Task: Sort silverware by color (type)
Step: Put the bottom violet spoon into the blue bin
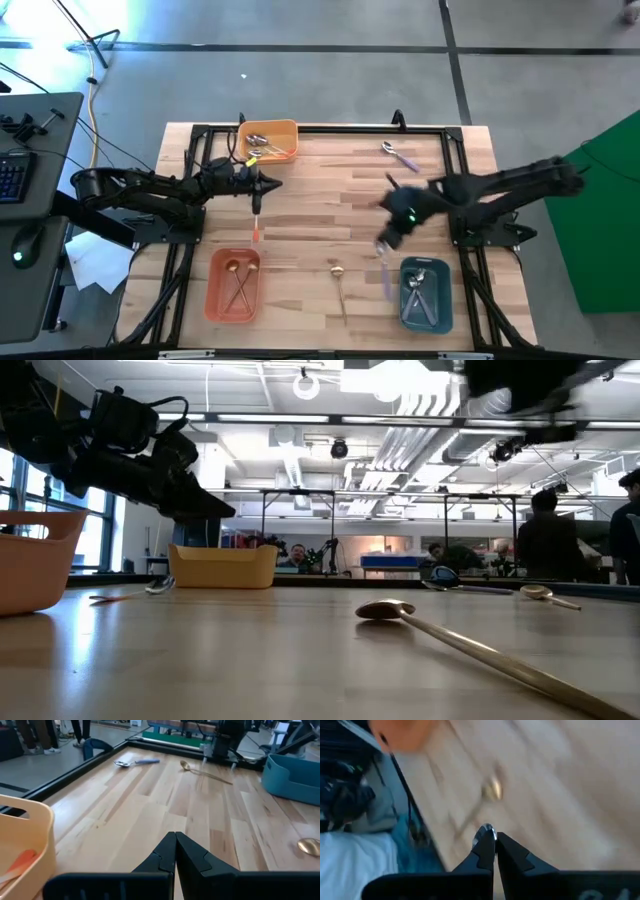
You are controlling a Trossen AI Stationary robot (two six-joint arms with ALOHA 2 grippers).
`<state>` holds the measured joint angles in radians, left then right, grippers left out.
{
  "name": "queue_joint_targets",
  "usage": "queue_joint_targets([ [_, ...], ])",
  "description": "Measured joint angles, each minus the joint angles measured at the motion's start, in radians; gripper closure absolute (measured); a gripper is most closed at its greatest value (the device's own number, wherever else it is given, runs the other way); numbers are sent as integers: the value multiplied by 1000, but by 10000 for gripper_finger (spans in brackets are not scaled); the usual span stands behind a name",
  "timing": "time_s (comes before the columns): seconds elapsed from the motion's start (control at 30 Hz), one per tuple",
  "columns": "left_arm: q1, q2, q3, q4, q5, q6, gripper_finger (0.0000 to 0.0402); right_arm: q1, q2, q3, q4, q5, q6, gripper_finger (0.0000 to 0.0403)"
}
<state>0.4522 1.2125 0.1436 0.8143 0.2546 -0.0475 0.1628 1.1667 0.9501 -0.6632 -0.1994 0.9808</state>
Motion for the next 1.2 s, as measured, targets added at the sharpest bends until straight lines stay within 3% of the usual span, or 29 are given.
queue_joint_targets([
  [0.23, -27, 0, 0, 1, 2, -3, 401, 295, -41, -1, -313, 102, 465, 403],
  [0.47, -55, 0, 0, 3, 2, -28, 402, 411, 1, -61, -374, 143, 675, 403],
  [0.87, -111, 0, 56, -18, 32, -50, 402, 433, 47, -284, -111, 109, 681, 403],
  [1.07, -156, 0, 119, -115, 32, -47, 402, 433, 47, -272, -141, 148, 618, 396],
  [1.2, -202, 0, 152, -144, 32, -30, 401, 433, 47, -224, -208, 183, 562, 368],
])
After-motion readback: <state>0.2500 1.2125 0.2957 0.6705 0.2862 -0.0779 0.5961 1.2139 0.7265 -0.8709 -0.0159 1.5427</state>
